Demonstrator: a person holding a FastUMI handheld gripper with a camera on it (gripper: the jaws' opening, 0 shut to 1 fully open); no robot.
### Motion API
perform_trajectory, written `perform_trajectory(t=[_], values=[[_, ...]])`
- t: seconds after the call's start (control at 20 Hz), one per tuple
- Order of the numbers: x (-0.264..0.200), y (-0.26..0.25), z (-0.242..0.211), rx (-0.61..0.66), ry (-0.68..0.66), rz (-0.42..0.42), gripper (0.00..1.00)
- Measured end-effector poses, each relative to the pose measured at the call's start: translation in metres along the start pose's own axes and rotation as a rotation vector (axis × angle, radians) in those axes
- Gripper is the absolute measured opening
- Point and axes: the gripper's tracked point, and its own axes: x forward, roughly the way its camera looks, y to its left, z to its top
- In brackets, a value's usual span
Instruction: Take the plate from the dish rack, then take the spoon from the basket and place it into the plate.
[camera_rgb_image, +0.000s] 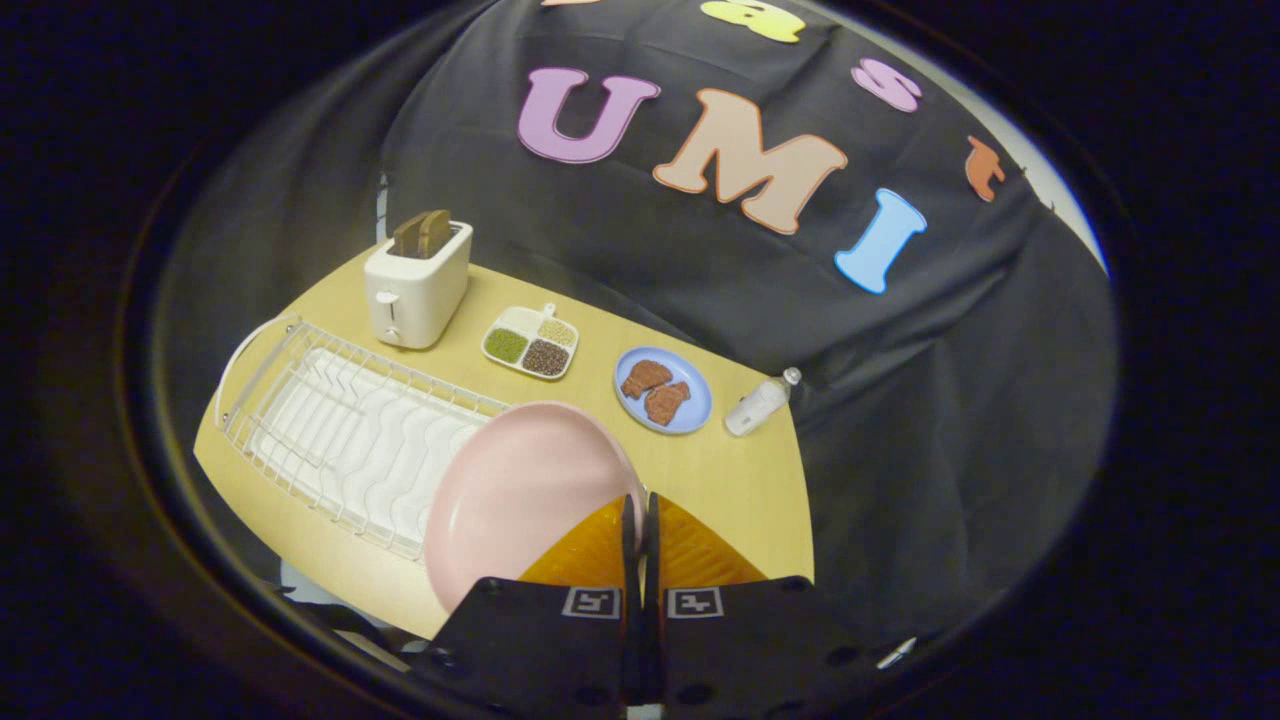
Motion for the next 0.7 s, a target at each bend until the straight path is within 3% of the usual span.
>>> perform_trajectory(t=[0.7], values=[[-0.025,-0.043,-0.103,0.221,-0.009,0.035,0.03]])
